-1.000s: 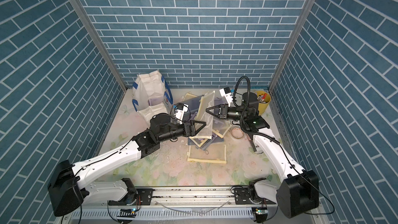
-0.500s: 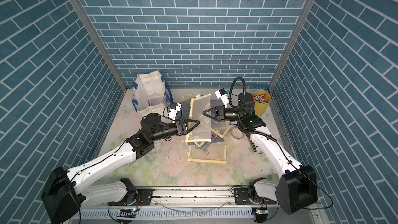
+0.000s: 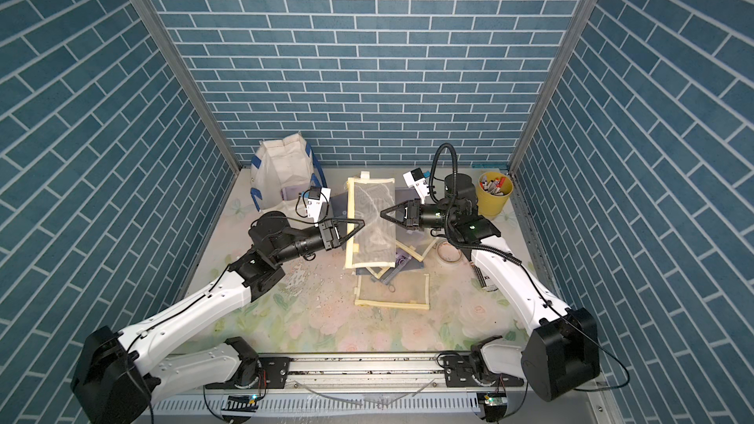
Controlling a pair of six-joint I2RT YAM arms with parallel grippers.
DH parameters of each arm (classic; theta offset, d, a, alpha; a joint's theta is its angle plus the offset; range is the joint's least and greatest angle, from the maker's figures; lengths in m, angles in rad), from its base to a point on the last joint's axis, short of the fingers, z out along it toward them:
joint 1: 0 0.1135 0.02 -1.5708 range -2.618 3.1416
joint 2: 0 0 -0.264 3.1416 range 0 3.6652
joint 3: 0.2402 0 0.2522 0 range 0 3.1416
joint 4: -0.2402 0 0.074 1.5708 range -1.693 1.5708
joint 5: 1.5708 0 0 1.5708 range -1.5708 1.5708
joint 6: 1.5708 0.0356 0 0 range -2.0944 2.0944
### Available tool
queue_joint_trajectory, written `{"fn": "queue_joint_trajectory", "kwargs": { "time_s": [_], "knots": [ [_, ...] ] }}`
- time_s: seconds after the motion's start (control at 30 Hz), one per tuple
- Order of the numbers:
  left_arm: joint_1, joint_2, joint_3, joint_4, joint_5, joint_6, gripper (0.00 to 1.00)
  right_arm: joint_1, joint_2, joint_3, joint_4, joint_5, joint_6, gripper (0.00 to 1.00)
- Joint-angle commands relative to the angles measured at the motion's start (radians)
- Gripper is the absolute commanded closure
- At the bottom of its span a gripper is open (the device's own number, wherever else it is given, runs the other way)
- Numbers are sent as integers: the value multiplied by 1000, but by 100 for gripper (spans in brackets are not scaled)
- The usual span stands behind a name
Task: Put the pencil pouch into the canvas bag
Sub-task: Pick up the pencil pouch.
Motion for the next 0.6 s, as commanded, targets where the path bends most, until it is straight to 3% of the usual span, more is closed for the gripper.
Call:
{"fn": "queue_joint_trajectory", "kwargs": {
  "time_s": [0.0, 0.13, 0.23, 0.3, 0.4, 0.57],
  "knots": [
    [43, -35, 30, -147, 3, 65, 100, 5, 31, 118, -188, 84, -134, 85],
    [124, -48, 164, -439, -33, 181, 100, 5, 99, 235, -370, 201, -250, 68],
    [180, -2, 343, -716, -74, 294, 100, 6, 161, 328, -426, 258, -270, 39],
    [222, 47, 467, -891, -120, 361, 100, 7, 202, 397, -497, 324, -309, 26],
    [296, 148, 666, -1130, -197, 440, 100, 7, 254, 470, -587, 432, -358, 18],
    [386, 337, 984, -1375, -348, 571, 100, 7, 327, 541, -718, 596, -388, 17]
  ]
}}
